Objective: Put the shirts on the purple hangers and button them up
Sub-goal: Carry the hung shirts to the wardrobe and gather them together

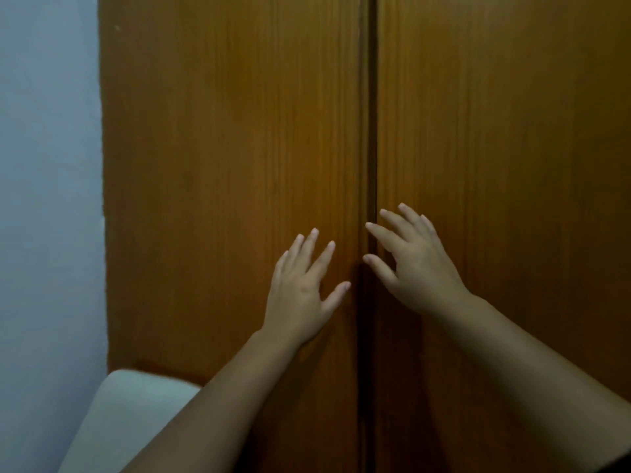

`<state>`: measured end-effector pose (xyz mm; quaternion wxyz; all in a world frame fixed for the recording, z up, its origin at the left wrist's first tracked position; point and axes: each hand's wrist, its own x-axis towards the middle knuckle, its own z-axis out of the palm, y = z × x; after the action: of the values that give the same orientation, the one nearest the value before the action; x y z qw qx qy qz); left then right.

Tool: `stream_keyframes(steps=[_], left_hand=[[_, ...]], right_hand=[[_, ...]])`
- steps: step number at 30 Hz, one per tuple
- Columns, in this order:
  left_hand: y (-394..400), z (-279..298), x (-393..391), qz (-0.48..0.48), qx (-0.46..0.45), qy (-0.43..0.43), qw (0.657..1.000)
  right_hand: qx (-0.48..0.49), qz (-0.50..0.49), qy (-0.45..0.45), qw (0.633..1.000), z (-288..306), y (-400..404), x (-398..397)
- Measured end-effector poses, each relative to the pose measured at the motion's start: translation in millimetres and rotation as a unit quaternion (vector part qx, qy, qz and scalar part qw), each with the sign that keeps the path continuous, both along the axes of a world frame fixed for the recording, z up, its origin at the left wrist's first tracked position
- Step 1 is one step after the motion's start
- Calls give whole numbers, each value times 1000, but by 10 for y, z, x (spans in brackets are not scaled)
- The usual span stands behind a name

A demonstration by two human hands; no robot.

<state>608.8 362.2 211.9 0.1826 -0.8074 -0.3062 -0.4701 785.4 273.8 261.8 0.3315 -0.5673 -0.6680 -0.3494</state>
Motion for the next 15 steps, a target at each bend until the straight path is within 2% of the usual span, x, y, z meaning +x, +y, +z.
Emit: stream_keyframes(steps=[4, 9, 15], left_hand=[[129, 589, 126, -23, -12, -4, 1000], [199, 1293, 33, -51, -44, 0, 998], [264, 1915, 8, -47, -82, 7, 995]], right_hand=[[4, -24, -53, 998, 673, 58, 59], [-52, -39, -138, 988, 1457, 80, -126], [-96, -32, -170, 980, 2134, 156, -228]])
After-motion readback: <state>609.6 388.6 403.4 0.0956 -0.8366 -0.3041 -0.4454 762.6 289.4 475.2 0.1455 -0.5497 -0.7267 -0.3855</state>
